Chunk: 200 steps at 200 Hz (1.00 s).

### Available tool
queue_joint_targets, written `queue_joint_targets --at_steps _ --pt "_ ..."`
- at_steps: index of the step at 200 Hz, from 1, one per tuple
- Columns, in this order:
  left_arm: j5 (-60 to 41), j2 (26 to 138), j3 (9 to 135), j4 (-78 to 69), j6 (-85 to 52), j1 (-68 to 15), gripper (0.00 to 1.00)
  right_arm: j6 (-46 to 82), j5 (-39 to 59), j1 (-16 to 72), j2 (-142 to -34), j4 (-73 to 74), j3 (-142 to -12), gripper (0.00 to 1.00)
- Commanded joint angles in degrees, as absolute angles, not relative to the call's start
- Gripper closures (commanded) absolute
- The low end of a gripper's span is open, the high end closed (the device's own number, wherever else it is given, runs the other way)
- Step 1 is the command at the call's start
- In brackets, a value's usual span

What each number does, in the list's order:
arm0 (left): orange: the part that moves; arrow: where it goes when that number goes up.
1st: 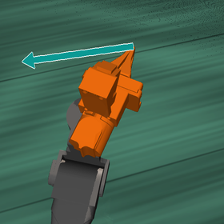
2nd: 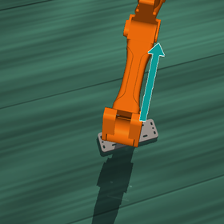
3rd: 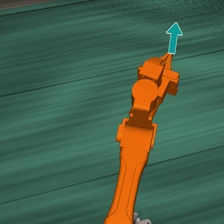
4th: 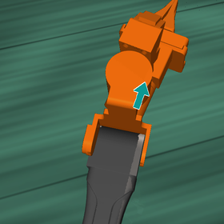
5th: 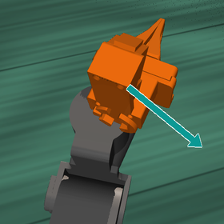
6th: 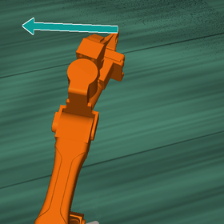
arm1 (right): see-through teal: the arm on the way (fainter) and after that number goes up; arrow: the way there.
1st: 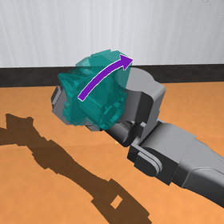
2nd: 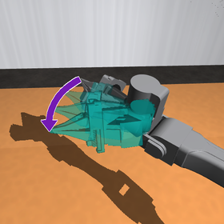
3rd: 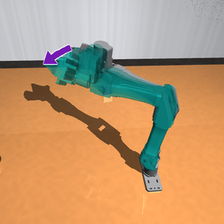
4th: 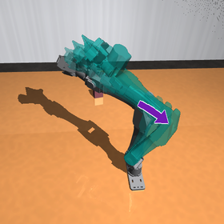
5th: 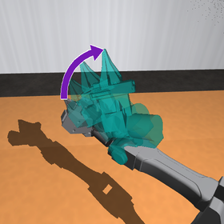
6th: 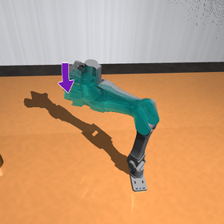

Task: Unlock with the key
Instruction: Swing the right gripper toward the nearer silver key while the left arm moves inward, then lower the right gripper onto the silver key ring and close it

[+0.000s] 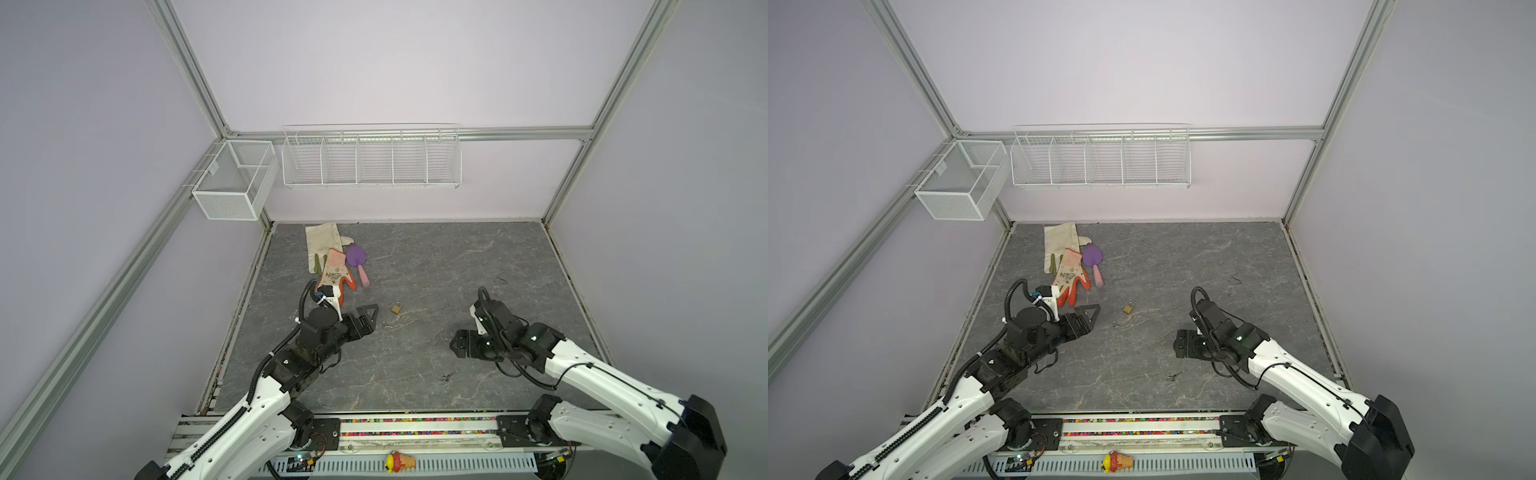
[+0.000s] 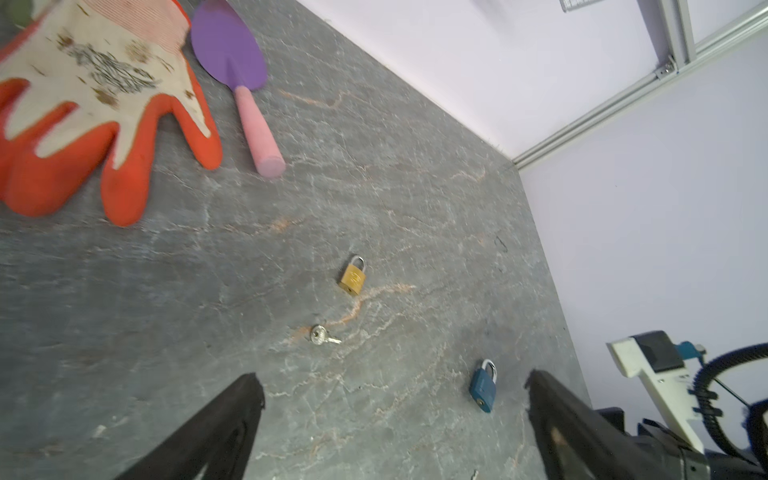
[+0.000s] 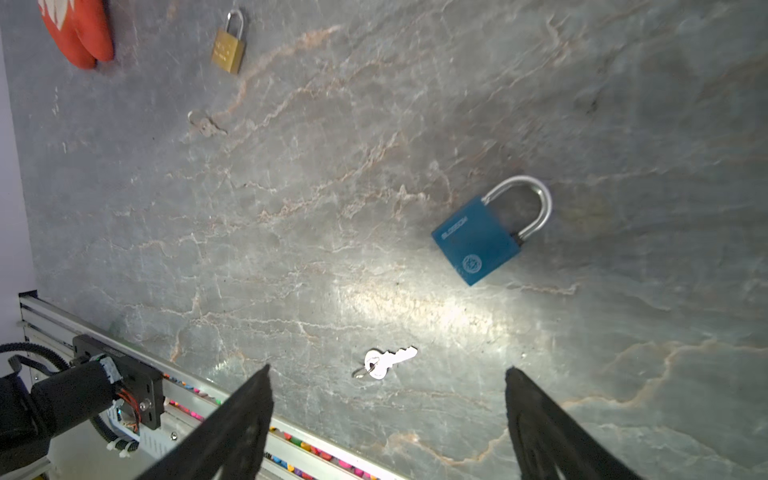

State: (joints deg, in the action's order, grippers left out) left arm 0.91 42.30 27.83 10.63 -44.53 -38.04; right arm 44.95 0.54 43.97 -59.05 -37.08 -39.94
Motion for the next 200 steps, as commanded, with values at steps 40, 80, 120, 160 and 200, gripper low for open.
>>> queue_joint_targets --at_steps 40,80,120,160,200 --pt "7.5 42.92 27.2 10.54 -49.43 -49.11 0.01 59.26 -4.21 58.06 -61.27 -34.92 -37.14 0.12" --pt "10.12 44.72 25.99 8.7 -51.84 -51.87 0.01 62.6 -3.34 61.07 -64.01 -29.31 -34.08 0.11" --pt "13.85 47.25 25.24 5.41 -54.13 -55.82 0.01 64.71 -3.25 63.49 -67.99 -25.75 -33.71 0.11" --pt "14.56 48.0 25.87 7.38 -53.64 -56.21 0.01 64.78 -3.1 63.63 -70.85 -24.69 -33.36 0.11" --pt "16.25 47.56 27.77 12.23 -53.43 -56.16 0.01 64.17 -2.91 63.63 -73.88 -24.54 -34.54 0.11"
